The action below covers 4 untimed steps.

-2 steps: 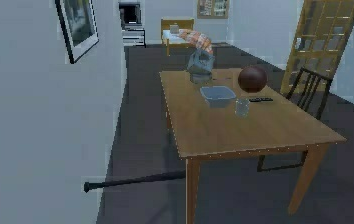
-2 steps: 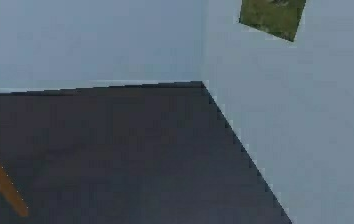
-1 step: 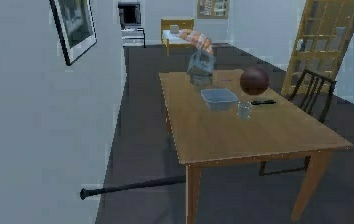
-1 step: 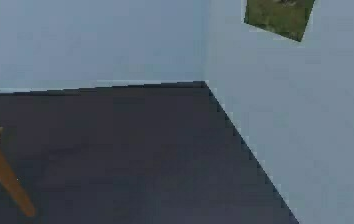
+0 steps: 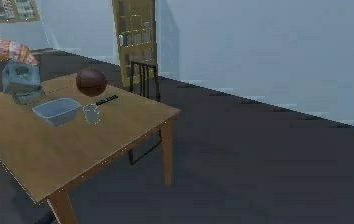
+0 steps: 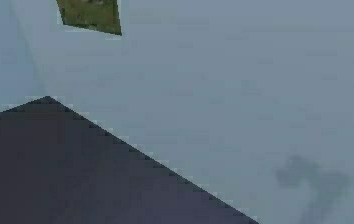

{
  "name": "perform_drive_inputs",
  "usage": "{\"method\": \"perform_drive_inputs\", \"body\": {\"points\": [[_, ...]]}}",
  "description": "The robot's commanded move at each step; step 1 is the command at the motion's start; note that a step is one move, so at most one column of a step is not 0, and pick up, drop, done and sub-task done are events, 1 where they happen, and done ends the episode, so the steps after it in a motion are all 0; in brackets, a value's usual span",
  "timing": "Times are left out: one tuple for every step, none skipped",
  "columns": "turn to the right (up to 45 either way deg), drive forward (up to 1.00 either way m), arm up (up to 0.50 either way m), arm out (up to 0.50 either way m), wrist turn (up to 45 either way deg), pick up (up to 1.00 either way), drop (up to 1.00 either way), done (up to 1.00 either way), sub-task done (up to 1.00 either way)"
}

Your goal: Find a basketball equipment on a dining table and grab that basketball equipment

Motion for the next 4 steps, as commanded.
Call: {"method": "perform_drive_inputs", "body": {"points": [[9.0,0.00,0.00,0.00,0.0,0.00,0.00,0.00,0.00],[3.0,0.00,0.00,0.00,0.0,0.00,0.00,0.00,0.00],[0.0,0.65,0.00,0.00,0.0,0.00,0.00,0.00,0.00],[-45.0,0.00,0.00,0.00,0.0,0.00,0.00,0.00,0.00]]}}
